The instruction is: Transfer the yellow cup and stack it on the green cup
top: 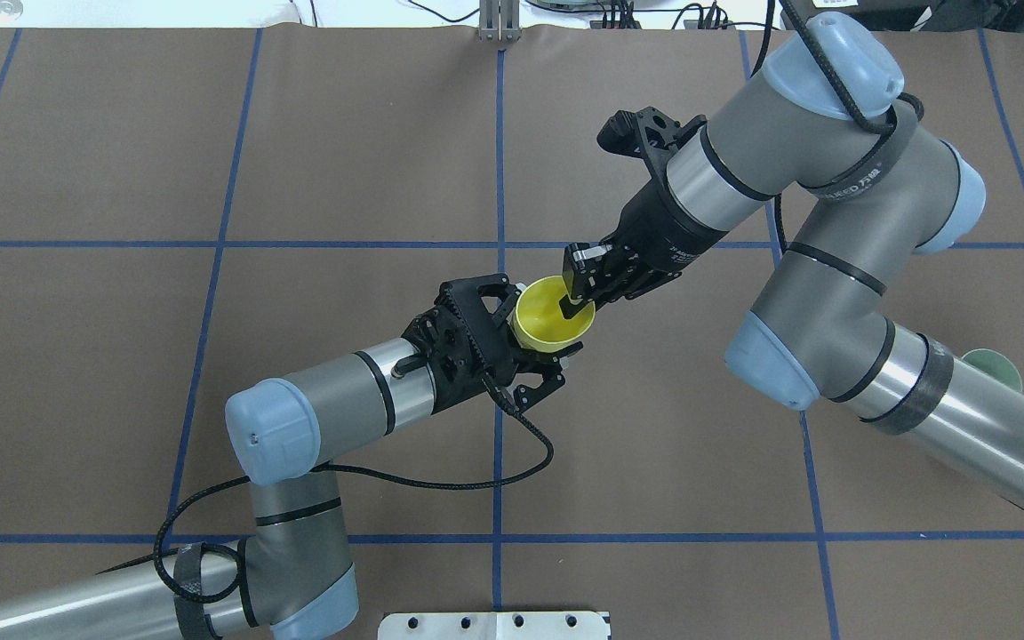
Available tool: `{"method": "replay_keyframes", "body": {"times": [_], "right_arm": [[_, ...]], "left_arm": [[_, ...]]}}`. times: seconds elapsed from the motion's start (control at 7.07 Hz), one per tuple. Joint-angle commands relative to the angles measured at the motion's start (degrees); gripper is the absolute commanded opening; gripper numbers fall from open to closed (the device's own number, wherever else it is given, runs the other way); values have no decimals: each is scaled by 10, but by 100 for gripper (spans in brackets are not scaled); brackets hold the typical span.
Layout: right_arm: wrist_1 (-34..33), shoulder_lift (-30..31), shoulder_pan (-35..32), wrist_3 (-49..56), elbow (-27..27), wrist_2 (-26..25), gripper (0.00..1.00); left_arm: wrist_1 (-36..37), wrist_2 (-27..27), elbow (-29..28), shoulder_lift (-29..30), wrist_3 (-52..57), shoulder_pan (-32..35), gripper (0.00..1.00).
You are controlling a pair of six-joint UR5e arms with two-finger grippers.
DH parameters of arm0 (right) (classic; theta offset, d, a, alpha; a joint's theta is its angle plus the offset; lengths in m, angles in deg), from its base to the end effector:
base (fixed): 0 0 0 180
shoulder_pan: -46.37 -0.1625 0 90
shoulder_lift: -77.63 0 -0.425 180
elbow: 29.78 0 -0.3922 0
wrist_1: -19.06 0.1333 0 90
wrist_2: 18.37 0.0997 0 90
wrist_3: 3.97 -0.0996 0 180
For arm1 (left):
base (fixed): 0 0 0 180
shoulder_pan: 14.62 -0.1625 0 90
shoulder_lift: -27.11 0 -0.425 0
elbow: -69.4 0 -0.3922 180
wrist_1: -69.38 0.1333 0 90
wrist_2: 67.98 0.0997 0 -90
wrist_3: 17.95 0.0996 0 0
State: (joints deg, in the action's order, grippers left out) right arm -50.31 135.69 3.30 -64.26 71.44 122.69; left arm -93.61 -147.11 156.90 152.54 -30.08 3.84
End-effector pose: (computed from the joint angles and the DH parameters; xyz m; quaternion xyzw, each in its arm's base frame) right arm -0.4083 -0.4581 0.1931 -0.0117 -0.6009 -0.1371 0.7874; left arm 0.5611 -0.3476 0.1729 0.6301 0.4875 0.2315 0.5583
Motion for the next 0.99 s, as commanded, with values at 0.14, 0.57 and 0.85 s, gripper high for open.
{"method": "replay_keyframes", "body": {"times": [0.14, 0.57, 0.85], "right_arm": [[1, 2, -1, 0, -1, 4, 0], [-1, 16, -44, -25, -1, 47, 0], [-1, 53, -92, -21, 3, 92, 0]], "left_arm": [[0, 19, -1, 3, -6, -3, 70], [-11, 38, 16, 1, -26, -30, 99], [-11, 41, 24, -2, -31, -32, 99]]}}
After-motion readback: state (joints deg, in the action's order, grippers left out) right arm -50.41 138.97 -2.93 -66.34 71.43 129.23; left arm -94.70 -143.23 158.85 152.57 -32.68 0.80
